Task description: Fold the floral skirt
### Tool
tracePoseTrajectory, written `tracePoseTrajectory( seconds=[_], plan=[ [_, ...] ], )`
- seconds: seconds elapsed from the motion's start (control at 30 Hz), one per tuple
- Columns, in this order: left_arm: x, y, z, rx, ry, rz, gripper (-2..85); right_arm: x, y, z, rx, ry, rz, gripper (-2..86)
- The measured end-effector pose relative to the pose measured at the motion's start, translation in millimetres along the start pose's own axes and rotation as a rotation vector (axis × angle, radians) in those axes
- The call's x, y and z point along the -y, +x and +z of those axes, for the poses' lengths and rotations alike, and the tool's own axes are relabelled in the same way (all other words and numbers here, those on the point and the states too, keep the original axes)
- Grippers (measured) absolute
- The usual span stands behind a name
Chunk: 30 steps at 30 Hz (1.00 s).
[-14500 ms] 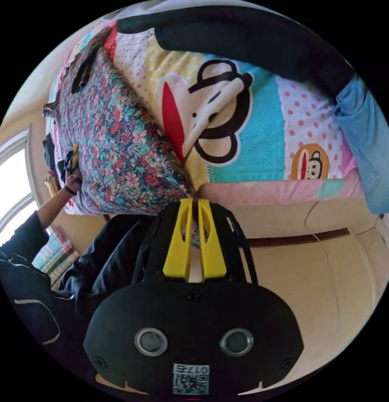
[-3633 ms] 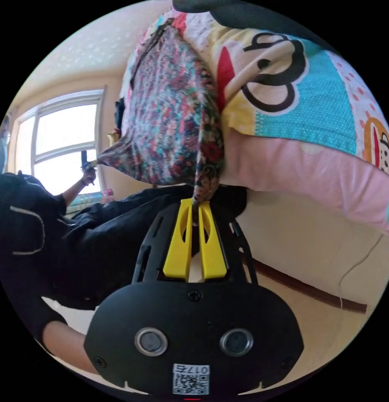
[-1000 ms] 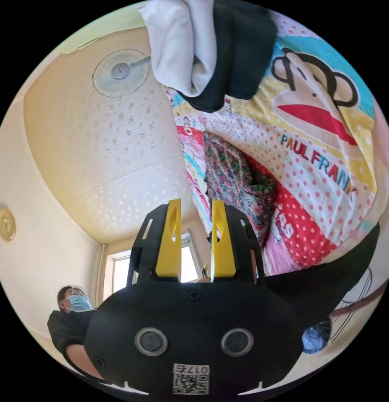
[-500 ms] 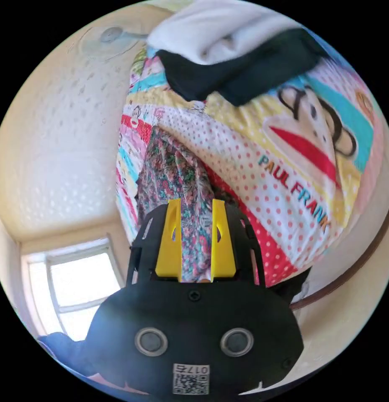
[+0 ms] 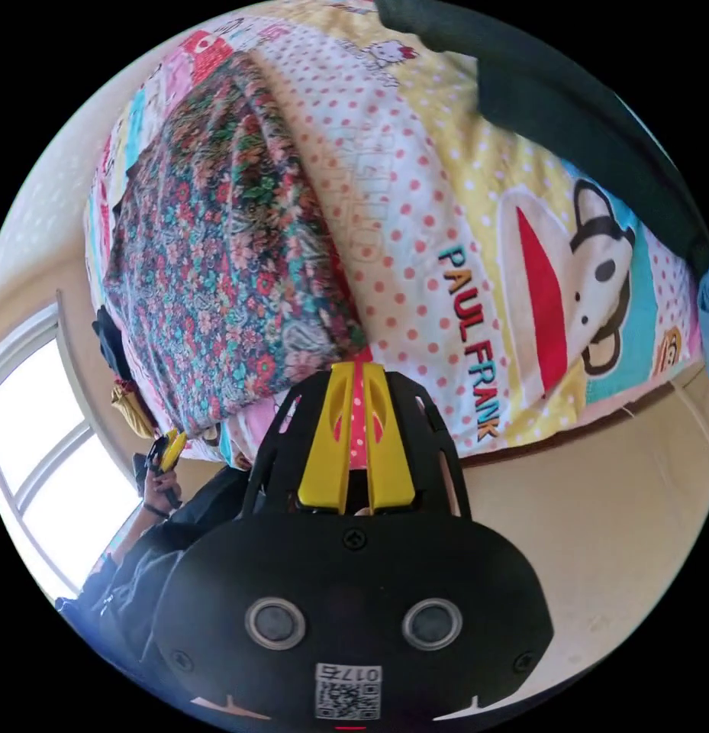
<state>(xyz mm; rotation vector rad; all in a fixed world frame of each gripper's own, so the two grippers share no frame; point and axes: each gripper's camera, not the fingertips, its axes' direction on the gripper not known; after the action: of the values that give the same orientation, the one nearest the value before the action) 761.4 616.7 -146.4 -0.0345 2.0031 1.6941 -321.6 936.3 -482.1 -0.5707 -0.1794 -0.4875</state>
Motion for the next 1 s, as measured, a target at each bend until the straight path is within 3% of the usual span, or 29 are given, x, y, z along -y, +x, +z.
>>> tracePoseTrajectory(
  seconds=[0.1,0.27,0.37,0.5,0.83,1.0],
  plan=[
    [-7,-10,-18,-0.050,0.031,-0.002,10.9,-20,18,-4,0.122,0.069,0.032,8.3],
    [-39,-34,-53,-0.281,0.155,-0.127,13.9,-77,78,16,0.742,0.240,0.293,12.5],
    [-56,-55,-61,-0.444,0.228,-0.250,15.5,-100,95,41,0.916,0.316,0.469,12.7],
    [-57,-79,-55,-0.446,0.233,-0.388,16.2,-110,88,59,0.948,0.363,0.534,12.9],
    [-28,-64,-59,-0.401,0.176,-0.382,15.9,-78,51,80,0.828,0.216,0.524,8.6],
    [-36,-64,-56,-0.576,0.086,-0.546,15.6,-76,41,69,0.801,0.200,0.564,5.0]
  ],
)
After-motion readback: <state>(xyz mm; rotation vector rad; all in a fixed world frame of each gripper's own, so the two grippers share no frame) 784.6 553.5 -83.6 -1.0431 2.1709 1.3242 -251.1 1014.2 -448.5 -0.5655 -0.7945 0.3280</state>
